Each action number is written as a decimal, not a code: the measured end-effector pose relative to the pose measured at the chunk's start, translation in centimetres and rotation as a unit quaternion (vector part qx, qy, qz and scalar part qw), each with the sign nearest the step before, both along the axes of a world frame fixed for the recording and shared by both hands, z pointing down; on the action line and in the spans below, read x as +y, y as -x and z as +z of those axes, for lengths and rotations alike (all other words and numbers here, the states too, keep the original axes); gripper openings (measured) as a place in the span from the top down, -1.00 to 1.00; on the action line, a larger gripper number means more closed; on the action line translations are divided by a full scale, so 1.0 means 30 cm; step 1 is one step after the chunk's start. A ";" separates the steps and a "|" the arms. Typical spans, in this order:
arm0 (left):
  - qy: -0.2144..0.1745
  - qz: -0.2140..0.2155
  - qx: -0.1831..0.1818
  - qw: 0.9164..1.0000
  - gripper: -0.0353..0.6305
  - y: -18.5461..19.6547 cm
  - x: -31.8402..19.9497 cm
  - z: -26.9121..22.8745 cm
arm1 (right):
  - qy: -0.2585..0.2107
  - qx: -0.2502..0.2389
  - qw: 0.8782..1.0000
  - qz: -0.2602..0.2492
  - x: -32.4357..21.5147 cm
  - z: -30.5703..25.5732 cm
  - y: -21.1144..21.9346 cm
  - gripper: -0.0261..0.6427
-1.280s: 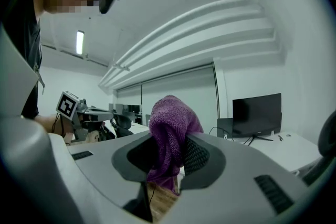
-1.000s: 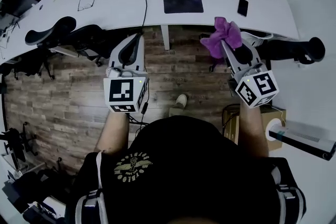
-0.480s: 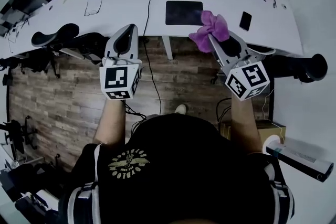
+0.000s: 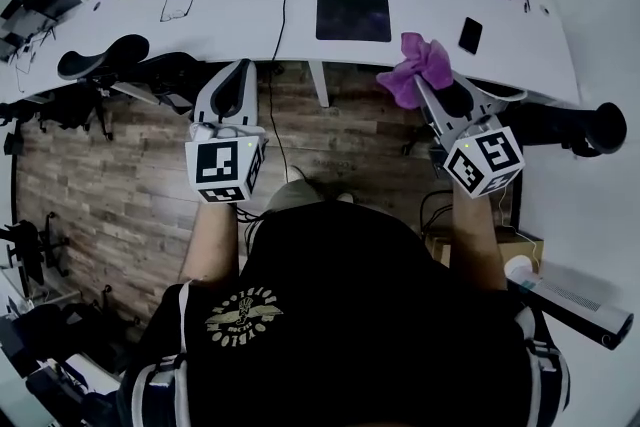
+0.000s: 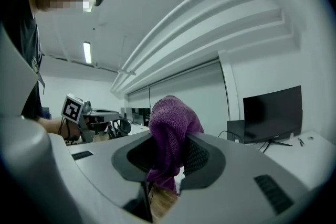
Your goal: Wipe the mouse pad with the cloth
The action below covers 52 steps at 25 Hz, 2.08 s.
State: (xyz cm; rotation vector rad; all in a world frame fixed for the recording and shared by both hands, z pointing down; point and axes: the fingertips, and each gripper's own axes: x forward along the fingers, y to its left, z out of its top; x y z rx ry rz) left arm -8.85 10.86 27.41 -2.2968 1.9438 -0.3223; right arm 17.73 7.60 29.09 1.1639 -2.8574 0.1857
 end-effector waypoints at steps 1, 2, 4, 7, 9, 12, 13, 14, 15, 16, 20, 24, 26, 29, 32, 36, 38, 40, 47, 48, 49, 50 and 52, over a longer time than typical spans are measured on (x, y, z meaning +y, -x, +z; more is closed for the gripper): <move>0.003 -0.004 0.002 1.000 0.89 0.009 0.000 0.011 | 0.002 0.000 1.000 0.000 0.003 0.007 0.002 0.59; 0.005 -0.006 0.003 1.000 0.89 0.016 -0.001 0.020 | 0.004 -0.001 1.000 0.000 0.006 0.013 0.005 0.59; 0.008 -0.006 0.004 1.000 0.89 0.021 -0.002 0.027 | 0.006 -0.004 1.000 0.002 0.013 0.018 0.008 0.59; 0.004 0.006 -0.001 1.000 0.89 0.006 -0.011 0.022 | 0.011 -0.016 1.000 0.008 0.010 0.024 -0.003 0.59; 0.002 0.016 -0.001 1.000 0.89 -0.012 -0.021 0.024 | 0.015 -0.023 1.000 0.016 0.004 0.034 -0.019 0.59; 0.002 0.030 0.000 1.000 0.89 -0.042 -0.038 0.028 | 0.026 -0.027 0.999 0.020 0.001 0.045 -0.032 0.59; 0.002 0.035 0.000 0.999 0.89 -0.051 -0.044 0.027 | 0.029 -0.031 0.999 0.020 0.001 0.046 -0.034 0.60; 0.002 0.040 0.000 0.999 0.89 -0.060 -0.052 0.027 | 0.032 -0.033 0.999 0.020 -0.001 0.047 -0.034 0.59; 0.002 0.044 0.000 0.999 0.89 -0.067 -0.060 0.027 | 0.035 -0.033 0.999 0.021 -0.004 0.049 -0.034 0.59; 0.003 0.047 0.001 0.999 0.88 -0.073 -0.068 0.029 | 0.037 -0.033 0.999 0.022 -0.011 0.053 -0.034 0.59; 0.017 0.055 0.002 0.998 0.88 -0.079 -0.107 0.067 | 0.043 -0.042 0.998 0.028 -0.055 0.081 -0.029 0.59; 0.025 0.055 0.006 0.998 0.89 -0.064 -0.167 0.086 | 0.046 -0.033 0.998 0.029 -0.109 0.076 -0.003 0.59; 0.028 0.055 0.007 0.998 0.89 -0.053 -0.206 0.094 | 0.046 -0.036 0.998 0.028 -0.146 0.077 0.013 0.59; 0.035 0.060 0.011 0.997 0.89 -0.039 -0.265 0.108 | 0.053 -0.027 0.998 0.029 -0.199 0.082 0.046 0.59; 0.040 0.067 0.013 0.997 0.89 -0.028 -0.326 0.117 | 0.058 -0.033 0.997 0.030 -0.255 0.099 0.066 0.59; 0.051 0.075 0.013 0.996 0.89 -0.011 -0.408 0.137 | 0.065 -0.030 0.997 0.037 -0.334 0.115 0.082 0.60; 0.051 0.076 0.012 0.996 0.89 0.006 -0.451 0.143 | 0.067 -0.028 0.997 0.039 -0.372 0.119 0.095 0.59; 0.056 0.074 0.012 0.996 0.89 0.026 -0.487 0.149 | 0.067 -0.031 0.996 0.039 -0.405 0.127 0.110 0.60; 0.058 0.085 0.008 0.995 0.88 0.083 -0.620 0.151 | 0.077 -0.032 0.995 0.047 -0.523 0.139 0.167 0.59; 0.059 0.086 0.008 0.994 0.89 0.094 -0.640 0.150 | 0.078 -0.032 0.995 0.048 -0.542 0.137 0.178 0.59; 0.059 0.088 0.009 0.994 0.88 0.102 -0.660 0.146 | 0.078 -0.032 0.995 0.049 -0.560 0.135 0.188 0.59; 0.059 0.090 0.010 0.994 0.88 0.110 -0.680 0.142 | 0.079 -0.033 0.995 0.050 -0.579 0.132 0.198 0.59; 0.062 0.094 0.010 0.994 0.89 0.128 -0.715 0.144 | 0.081 -0.033 0.995 0.051 -0.612 0.129 0.219 0.60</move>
